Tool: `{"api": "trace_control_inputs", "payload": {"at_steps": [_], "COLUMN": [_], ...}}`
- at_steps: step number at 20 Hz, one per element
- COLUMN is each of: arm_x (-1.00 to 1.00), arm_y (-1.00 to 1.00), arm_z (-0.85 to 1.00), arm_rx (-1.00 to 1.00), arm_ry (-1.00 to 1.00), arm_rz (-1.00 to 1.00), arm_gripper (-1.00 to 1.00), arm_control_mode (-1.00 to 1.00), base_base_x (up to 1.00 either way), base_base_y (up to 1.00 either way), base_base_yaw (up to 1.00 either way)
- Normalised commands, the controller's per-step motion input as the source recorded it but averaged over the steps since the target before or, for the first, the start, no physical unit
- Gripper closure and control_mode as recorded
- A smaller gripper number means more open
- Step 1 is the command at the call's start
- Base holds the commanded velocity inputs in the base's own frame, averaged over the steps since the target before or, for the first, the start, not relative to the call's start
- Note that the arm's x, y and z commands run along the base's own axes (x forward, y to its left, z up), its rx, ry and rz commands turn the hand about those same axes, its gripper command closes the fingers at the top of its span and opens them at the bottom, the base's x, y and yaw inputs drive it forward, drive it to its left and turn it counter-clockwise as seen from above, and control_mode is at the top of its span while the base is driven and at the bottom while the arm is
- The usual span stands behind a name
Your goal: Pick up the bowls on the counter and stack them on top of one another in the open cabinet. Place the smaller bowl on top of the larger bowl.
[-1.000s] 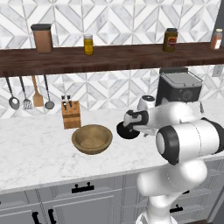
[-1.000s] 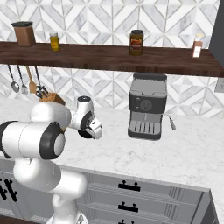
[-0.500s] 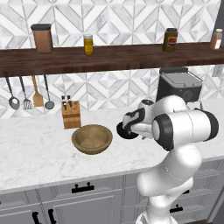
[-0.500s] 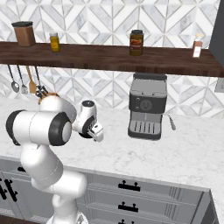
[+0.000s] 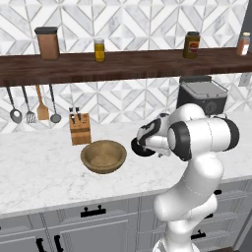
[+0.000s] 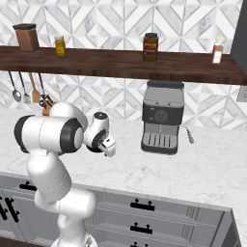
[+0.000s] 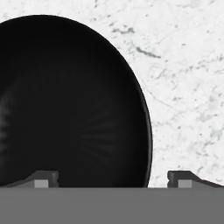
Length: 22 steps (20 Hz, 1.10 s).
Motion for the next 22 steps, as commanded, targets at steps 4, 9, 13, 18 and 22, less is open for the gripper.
{"api": "trace_control_inputs", "payload": {"at_steps": [4, 9, 13, 18, 22], "arm_x": [0.00, 0.00, -0.13, -0.57, -0.41], "arm_y": [0.00, 0.00, 0.00, 0.00, 0.10], "arm_z": [0.00, 0.02, 0.43, 0.86, 0.80], "arm_rx": [0.00, 0.00, 0.00, 0.00, 0.00], "arm_ry": [0.00, 0.00, -0.09, -0.24, -0.17], "arm_rz": [0.00, 0.00, 0.00, 0.00, 0.00], "arm_gripper": [1.00, 1.00, 1.00, 1.00, 1.00], "arm_control_mode": [-1.00, -1.00, -1.00, -1.00, -1.00], "base_base_x": [0.00, 0.00, 0.00, 0.00, 0.00], "base_base_y": [0.00, 0.00, 0.00, 0.00, 0.00], "base_base_yaw": [0.00, 0.00, 0.00, 0.00, 0.00]}}
